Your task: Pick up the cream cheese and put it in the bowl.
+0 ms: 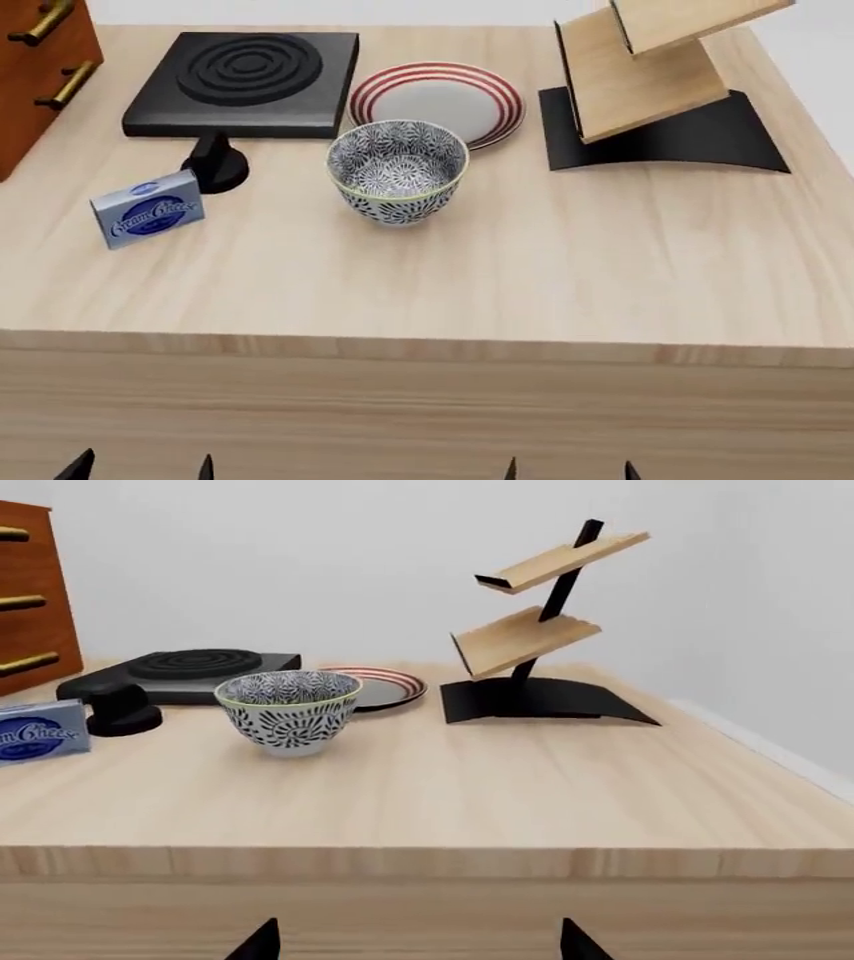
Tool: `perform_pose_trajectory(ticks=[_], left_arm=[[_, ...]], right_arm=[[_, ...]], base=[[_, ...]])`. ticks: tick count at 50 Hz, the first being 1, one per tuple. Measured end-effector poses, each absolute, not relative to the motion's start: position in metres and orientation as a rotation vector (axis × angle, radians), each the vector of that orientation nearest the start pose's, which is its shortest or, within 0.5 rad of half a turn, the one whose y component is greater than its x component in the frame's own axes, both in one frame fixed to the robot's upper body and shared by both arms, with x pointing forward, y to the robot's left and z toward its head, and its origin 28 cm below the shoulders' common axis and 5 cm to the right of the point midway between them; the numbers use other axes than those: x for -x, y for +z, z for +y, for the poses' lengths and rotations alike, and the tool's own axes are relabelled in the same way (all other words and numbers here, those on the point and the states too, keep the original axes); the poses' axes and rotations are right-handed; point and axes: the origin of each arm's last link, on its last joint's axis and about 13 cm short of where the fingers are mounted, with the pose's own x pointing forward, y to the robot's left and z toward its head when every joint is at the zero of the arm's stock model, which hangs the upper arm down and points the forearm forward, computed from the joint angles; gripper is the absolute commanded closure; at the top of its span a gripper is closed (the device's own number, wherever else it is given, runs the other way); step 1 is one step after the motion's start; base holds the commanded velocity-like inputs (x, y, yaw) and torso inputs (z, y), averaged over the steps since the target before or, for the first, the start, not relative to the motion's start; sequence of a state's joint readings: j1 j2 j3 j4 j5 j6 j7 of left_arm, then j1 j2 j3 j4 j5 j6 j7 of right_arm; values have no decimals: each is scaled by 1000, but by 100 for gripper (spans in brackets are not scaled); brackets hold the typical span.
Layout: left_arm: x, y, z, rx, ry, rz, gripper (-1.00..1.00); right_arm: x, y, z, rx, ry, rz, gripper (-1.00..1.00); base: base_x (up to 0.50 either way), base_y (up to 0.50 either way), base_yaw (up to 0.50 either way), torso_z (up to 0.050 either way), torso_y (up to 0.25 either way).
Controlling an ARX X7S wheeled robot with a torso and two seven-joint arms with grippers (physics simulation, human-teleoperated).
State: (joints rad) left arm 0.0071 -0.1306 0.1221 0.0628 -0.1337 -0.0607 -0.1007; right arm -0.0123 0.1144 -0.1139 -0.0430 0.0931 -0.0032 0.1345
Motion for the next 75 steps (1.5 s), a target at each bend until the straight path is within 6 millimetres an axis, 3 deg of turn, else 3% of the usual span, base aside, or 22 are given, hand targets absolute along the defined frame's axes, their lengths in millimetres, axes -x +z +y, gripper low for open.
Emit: perform_pose_trajectory(ticks=[28, 60, 75], left_arm=[[-206, 20, 213, 12, -24, 2, -100], [-205, 29, 216, 23, -16, -20, -100], [-204, 32, 220, 24, -5, -29, -100]], right_arm=[[-207, 17, -99, 24, -10, -15, -100], [-203, 34, -107, 40, -55, -80, -100], [-201, 36, -107, 15, -45, -103, -100]], base=[[500, -9, 0, 5, 0], [494, 95, 0, 0, 0], [175, 14, 0, 0, 0]])
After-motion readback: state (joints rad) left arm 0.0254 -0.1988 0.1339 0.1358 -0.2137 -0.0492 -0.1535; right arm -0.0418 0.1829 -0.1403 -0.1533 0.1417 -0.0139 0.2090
